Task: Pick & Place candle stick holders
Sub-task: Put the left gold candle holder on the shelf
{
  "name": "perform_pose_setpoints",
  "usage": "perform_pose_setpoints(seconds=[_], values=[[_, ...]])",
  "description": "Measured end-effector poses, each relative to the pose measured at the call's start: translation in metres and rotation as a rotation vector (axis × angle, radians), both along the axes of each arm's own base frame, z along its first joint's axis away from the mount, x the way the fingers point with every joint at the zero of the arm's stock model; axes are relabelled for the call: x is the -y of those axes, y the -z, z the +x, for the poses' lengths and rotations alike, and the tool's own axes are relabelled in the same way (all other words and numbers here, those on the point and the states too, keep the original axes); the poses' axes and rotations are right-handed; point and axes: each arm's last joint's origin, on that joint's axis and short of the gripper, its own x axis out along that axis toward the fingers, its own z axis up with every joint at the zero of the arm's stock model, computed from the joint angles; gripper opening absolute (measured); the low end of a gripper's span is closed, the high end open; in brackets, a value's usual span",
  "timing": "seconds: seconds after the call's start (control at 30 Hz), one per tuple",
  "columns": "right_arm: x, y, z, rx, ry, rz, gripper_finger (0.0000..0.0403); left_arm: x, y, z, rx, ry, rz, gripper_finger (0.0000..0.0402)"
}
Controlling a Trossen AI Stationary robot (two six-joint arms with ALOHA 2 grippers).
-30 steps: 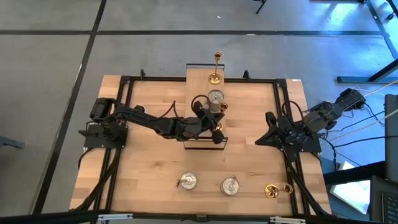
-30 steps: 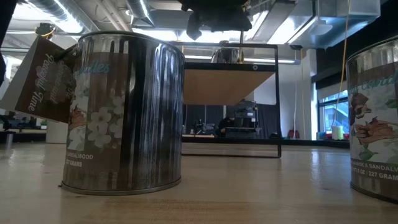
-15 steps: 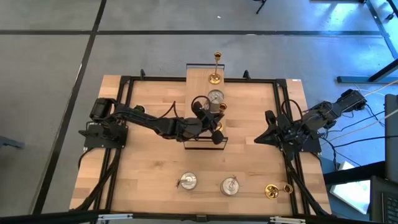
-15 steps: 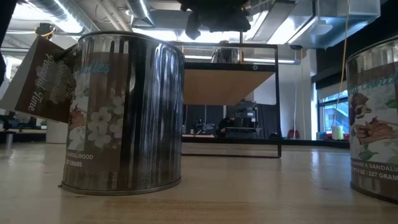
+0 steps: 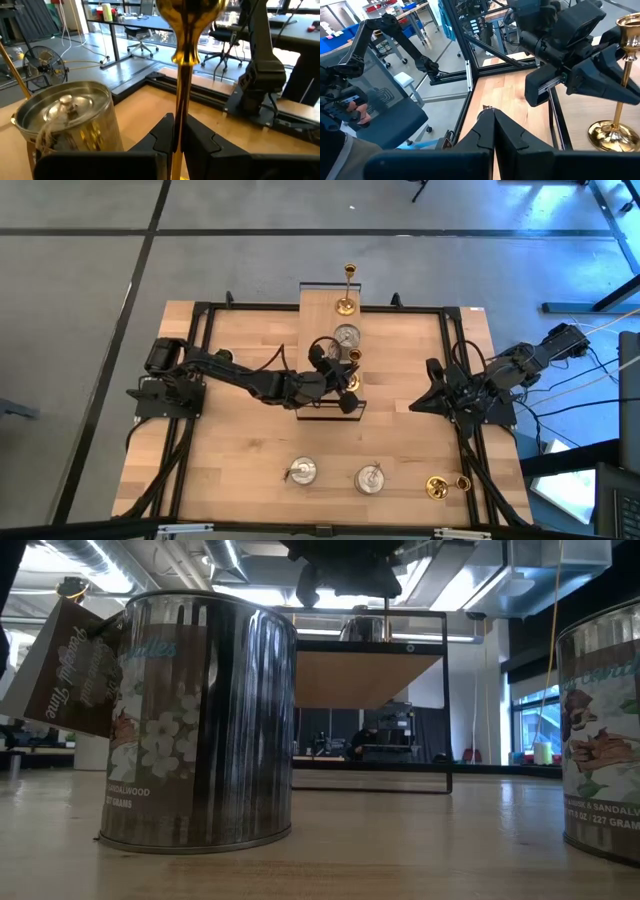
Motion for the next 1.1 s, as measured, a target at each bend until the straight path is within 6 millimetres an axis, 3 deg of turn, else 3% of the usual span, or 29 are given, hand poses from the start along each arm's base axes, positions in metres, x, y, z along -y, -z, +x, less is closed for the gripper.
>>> perform_pose_setpoints(seconds=[0.43,0.83,1.1], values=[[0.0,0.0,0.0,0.0,-0.001,0.0,0.0003,0.003,0.0,0.001,0.015,0.069,-0.038,0.0037],[0.0,0.0,0.0,0.0,-0.003,0.0,0.0003,0.003,0.003,0.0,-0.022,0.04,-0.028,0.0081],[0.0,0.001,0.0,-0.006,-0.003,-0.004,0.0003,0.003,-0.007,-0.015,-0.058,0.022,-0.08,0.0084]])
